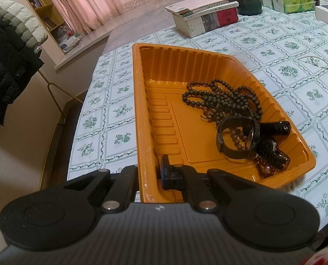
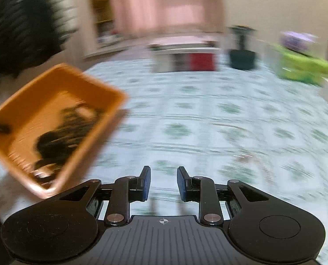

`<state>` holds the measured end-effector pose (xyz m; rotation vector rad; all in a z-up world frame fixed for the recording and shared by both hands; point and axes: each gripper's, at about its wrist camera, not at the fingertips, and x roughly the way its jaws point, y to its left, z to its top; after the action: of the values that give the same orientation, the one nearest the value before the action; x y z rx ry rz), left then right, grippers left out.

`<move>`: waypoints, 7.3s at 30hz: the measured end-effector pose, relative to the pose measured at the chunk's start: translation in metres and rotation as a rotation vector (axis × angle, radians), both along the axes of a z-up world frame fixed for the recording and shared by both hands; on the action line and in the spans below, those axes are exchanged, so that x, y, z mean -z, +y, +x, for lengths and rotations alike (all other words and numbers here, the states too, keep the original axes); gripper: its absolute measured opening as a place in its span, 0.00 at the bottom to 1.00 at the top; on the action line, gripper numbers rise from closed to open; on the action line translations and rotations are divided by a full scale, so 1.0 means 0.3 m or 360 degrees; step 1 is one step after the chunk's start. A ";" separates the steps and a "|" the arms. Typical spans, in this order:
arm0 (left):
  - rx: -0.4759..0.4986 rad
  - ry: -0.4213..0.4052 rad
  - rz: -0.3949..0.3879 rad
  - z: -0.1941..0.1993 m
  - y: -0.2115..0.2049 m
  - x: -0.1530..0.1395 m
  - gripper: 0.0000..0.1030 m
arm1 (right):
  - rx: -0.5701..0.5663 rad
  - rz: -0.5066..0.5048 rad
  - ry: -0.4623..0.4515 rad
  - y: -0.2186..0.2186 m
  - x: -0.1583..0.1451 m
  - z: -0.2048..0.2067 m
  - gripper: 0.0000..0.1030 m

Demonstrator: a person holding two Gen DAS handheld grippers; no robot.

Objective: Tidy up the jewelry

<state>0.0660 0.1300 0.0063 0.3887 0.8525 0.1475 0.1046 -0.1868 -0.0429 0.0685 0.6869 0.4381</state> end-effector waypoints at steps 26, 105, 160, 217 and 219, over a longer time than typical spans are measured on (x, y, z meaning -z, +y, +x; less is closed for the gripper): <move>-0.0012 0.0007 0.0000 0.003 0.002 -0.005 0.03 | 0.0058 -0.0336 -0.0039 -0.092 0.125 0.252 0.26; -0.0005 -0.0011 -0.0010 -0.005 0.002 0.000 0.03 | 0.0155 -0.0312 -0.0007 -0.202 0.060 0.162 0.28; 0.0006 -0.0022 -0.0014 -0.011 0.004 -0.011 0.04 | -0.0388 -0.0331 -0.0649 0.040 -0.570 0.071 0.02; 0.0021 -0.0030 -0.0025 -0.006 -0.003 -0.010 0.04 | -0.1035 -0.0406 -0.0453 0.730 -0.417 0.212 0.02; 0.0019 -0.0030 -0.0026 -0.006 -0.002 -0.010 0.04 | -0.1033 -0.0400 -0.0441 0.732 -0.416 0.214 0.02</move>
<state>0.0642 0.1293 0.0094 0.3768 0.8321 0.1328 0.1689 0.0327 0.0819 -0.4583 0.4727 0.9583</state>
